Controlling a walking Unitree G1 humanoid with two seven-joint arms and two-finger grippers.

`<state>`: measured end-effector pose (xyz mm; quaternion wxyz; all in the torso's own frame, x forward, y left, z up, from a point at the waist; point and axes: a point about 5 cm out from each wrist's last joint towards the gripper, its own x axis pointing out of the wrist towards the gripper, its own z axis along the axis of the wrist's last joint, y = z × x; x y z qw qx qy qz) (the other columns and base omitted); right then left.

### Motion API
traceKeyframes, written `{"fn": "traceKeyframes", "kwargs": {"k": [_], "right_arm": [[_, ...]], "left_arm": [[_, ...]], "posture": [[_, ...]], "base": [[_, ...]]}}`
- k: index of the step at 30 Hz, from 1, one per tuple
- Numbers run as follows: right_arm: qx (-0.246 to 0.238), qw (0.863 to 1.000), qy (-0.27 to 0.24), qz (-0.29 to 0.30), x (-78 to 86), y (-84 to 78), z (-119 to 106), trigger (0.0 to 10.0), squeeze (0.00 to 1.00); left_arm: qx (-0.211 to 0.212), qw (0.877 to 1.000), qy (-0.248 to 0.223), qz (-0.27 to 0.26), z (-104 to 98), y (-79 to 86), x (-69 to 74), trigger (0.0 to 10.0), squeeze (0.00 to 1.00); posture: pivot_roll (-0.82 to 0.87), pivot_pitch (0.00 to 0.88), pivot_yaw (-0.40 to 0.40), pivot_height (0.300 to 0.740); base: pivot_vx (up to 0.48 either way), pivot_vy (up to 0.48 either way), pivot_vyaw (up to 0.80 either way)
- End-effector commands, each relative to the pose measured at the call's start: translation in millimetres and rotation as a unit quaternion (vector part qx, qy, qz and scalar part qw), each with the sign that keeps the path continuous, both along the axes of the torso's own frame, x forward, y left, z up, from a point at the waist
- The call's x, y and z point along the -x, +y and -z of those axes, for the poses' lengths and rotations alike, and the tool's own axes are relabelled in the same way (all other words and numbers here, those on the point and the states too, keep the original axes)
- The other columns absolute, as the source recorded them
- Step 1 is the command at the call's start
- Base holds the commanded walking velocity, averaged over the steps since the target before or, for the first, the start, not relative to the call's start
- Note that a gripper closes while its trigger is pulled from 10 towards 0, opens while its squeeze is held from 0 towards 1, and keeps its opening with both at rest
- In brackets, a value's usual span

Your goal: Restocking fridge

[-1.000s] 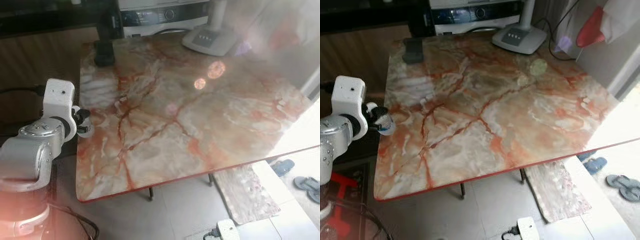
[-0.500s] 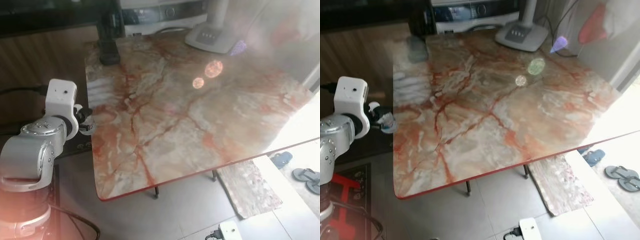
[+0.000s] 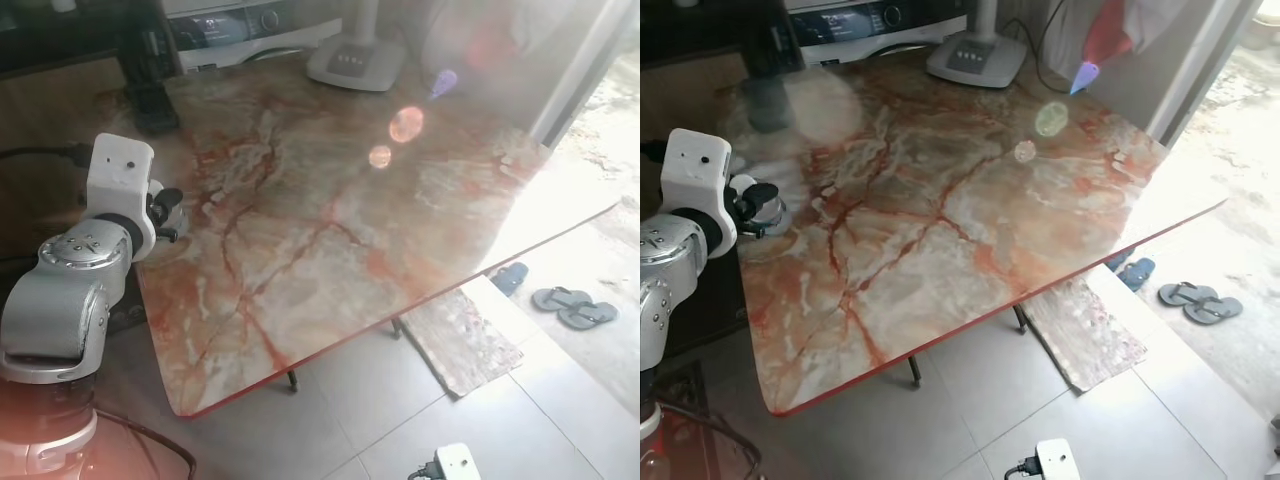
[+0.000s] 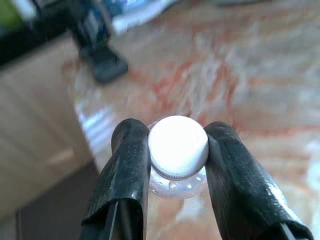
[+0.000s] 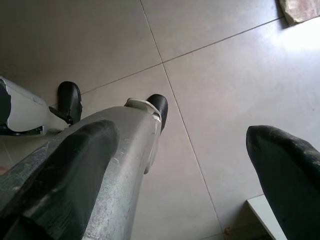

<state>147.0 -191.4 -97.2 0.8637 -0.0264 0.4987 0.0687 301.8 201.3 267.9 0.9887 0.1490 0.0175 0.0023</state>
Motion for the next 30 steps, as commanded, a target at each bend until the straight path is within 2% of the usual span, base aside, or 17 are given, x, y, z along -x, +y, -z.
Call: {"fn": "traceKeyframes", "kwargs": {"k": [1,3,4,5,6,7,8,9,11,13,14,15,16,17,23,30], "right_arm": [[-0.001,1.0,0.009,0.005,3.7,0.1,1.6,10.0,0.0],[-0.001,1.0,0.008,0.006,3.7,0.2,1.6,10.0,0.0],[-0.001,1.0,0.008,0.006,3.7,0.2,1.6,10.0,0.0],[-0.001,1.0,0.008,0.006,3.7,0.2,1.6,10.0,0.0],[-0.001,1.0,0.008,0.006,3.7,0.2,1.6,10.0,0.0],[-0.001,1.0,0.008,0.006,3.7,0.2,1.6,10.0,0.0],[-0.001,1.0,0.008,0.006,3.8,0.1,1.6,10.0,0.0],[-0.001,1.0,0.008,0.006,3.8,0.2,1.7,10.0,0.0],[0.0,1.0,0.009,0.006,3.8,0.3,1.7,10.0,0.0],[0.0,1.0,0.009,0.007,3.8,0.2,1.7,10.0,0.0],[0.001,1.0,0.009,0.007,3.8,0.2,1.7,10.0,0.0],[0.001,1.0,0.009,0.007,3.8,0.2,1.7,10.0,0.0],[0.001,1.0,0.008,0.008,3.8,0.2,1.7,10.0,0.0],[0.001,1.0,0.008,0.009,3.8,0.2,1.7,10.0,0.0],[0.003,1.0,0.008,0.009,4.0,-0.8,1.7,10.0,0.0],[0.004,1.0,0.008,0.009,4.1,-0.7,1.7,10.0,0.0]], "left_arm": [[-0.018,0.998,-0.054,0.04,-14.9,-12.2,5.3,10.0,0.0],[-0.037,0.99,-0.082,0.108,-10.4,-28.1,9.6,10.0,0.0],[-0.037,0.99,-0.082,0.108,-10.4,-28.1,9.6,10.0,0.0],[-0.09,0.978,-0.106,0.156,-2.6,-40.9,14.4,10.0,0.0],[-0.12,0.971,-0.114,0.174,1.7,-46.0,16.5,10.0,0.0],[-0.12,0.971,-0.114,0.174,1.7,-46.0,16.5,10.0,0.0],[-0.168,0.955,-0.116,0.213,13.7,-56.8,20.2,10.0,0.0],[-0.154,0.955,-0.116,0.226,18.7,-60.7,21.1,10.0,0.0],[-0.096,0.961,-0.12,0.232,27.2,-66.4,21.7,10.0,0.0],[-0.077,0.962,-0.126,0.228,36.0,-70.1,21.4,10.0,0.0],[-0.056,0.967,-0.132,0.21,43.6,-70.5,19.9,10.0,0.0],[-0.056,0.967,-0.132,0.21,43.6,-70.5,19.9,10.0,0.0],[-0.022,0.972,-0.145,0.181,47.1,-67.6,18.4,10.0,0.0],[-0.014,0.973,-0.15,0.173,48.1,-66.8,18.2,10.0,0.0],[-0.029,0.967,-0.203,0.153,49.6,-69.9,19.2,10.0,0.0],[-0.04,0.965,-0.214,0.145,48.6,-67.6,16.2,10.0,0.0]], "posture": [[0.08,0.085,0.01,0.74],[0.08,0.084,0.011,0.74],[0.08,0.084,0.011,0.74],[0.08,0.085,0.012,0.74],[0.07,0.085,0.012,0.74],[0.07,0.085,0.012,0.74],[0.08,0.085,0.011,0.74],[0.07,0.083,0.013,0.74],[0.07,0.084,0.012,0.74],[0.07,0.084,0.011,0.74],[0.07,0.084,0.011,0.74],[0.07,0.084,0.011,0.74],[0.06,0.084,0.011,0.74],[0.06,0.084,0.011,0.74],[0.07,0.083,0.004,0.74],[0.06,0.083,0.008,0.74]], "base": [[0.0,0.0,-0.8],[0.0,0.0,-0.8],[0.0,0.0,-0.8],[0.0,0.0,-0.8],[0.0,0.0,-0.8],[0.0,0.0,-0.8],[0.0,0.0,-0.8],[0.0,0.0,-0.8],[0.0,0.0,-0.8],[0.0,0.0,-0.8],[0.0,0.0,-0.8],[0.0,0.0,-0.8],[0.0,0.0,-0.8],[0.0,0.0,-0.8],[0.0,0.0,-0.8],[0.0,-0.281,-0.8]]}}
